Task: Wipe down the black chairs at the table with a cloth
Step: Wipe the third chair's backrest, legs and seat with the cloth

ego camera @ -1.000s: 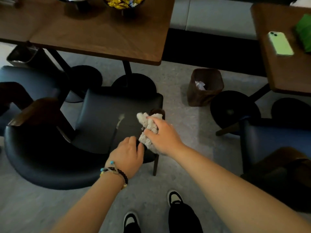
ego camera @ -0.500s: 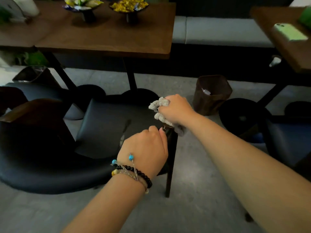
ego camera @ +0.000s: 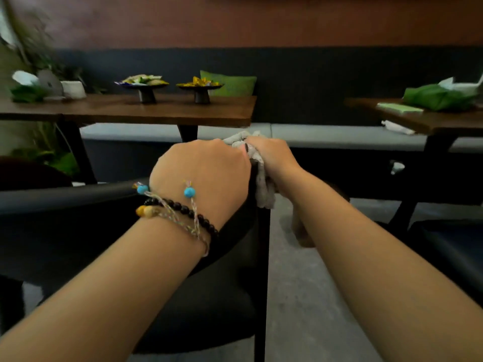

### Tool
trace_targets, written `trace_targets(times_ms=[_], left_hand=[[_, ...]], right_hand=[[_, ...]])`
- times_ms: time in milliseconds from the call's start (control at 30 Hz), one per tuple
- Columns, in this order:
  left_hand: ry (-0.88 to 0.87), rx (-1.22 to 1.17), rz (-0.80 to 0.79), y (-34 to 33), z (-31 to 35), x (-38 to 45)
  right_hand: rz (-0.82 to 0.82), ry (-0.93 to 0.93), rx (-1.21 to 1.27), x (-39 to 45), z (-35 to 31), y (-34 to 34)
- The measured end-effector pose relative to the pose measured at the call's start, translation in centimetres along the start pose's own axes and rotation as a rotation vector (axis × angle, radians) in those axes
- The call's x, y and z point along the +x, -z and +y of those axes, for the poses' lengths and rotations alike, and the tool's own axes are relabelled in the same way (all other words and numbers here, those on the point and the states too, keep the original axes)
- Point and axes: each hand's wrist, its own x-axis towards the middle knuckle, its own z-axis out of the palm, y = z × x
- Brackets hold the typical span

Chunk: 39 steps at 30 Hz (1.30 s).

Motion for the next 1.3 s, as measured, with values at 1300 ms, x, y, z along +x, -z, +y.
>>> trace_targets(times_ms=[1300], left_hand=[[0.184,0.304,0.336,-1.7,1.6,-1.1]], right_hand=[[0.434,0.349,0.523,-6.5,6.0,-4.3]])
